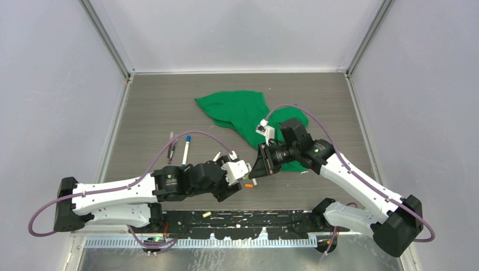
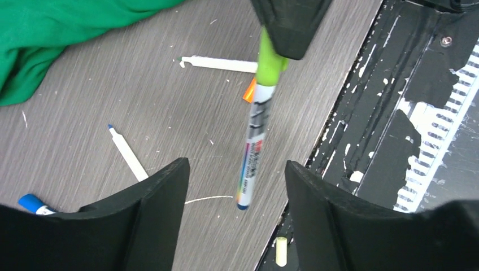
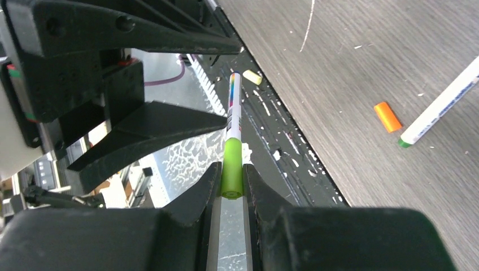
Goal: Insert the pens into the pen caps
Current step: Insert the pen cap onto the pen.
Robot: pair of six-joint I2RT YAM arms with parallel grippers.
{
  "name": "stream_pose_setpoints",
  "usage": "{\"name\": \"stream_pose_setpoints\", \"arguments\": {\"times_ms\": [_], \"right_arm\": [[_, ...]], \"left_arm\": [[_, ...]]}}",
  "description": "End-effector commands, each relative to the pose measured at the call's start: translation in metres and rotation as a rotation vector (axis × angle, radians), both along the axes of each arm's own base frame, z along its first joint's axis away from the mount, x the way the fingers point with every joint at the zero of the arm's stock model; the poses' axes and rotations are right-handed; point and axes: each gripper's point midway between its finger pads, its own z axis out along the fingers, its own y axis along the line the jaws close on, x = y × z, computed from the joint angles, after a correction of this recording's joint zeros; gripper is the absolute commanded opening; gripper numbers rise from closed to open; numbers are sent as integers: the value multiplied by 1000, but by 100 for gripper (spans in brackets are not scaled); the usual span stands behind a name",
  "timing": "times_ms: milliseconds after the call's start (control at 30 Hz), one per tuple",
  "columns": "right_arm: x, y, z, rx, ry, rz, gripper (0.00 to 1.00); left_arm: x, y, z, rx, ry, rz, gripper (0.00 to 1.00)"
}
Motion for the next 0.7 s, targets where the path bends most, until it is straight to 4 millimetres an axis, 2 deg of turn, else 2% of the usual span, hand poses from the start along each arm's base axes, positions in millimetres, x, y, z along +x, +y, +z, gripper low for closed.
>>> {"name": "stream_pose_setpoints", "arguments": {"times_ms": [0,167,333,467,533,600,667], "right_arm": [[-11,4,34,105,-38,72,1],[-18,8,38,158,-7,104,1],[-18,8,40,168,-17,105,1],[-16,8,38,160,-19,95,1],[-14,8,35,151,-23,85,1],[-8,7,34,137,-48,59,8],[-2,7,35,126,-82,27,34]], "left_arm": [[7,-6,13,-63,-16,48,61],[2,-20,14,-106,14,24,47],[-2,-26,12,-118,34,6,43],[-2,-27,14,-127,33,4,30],[-2,-27,14,-130,34,6,20],[-2,-27,12,-124,40,13,11],[-1,-24,10,-114,51,39,3]]}}
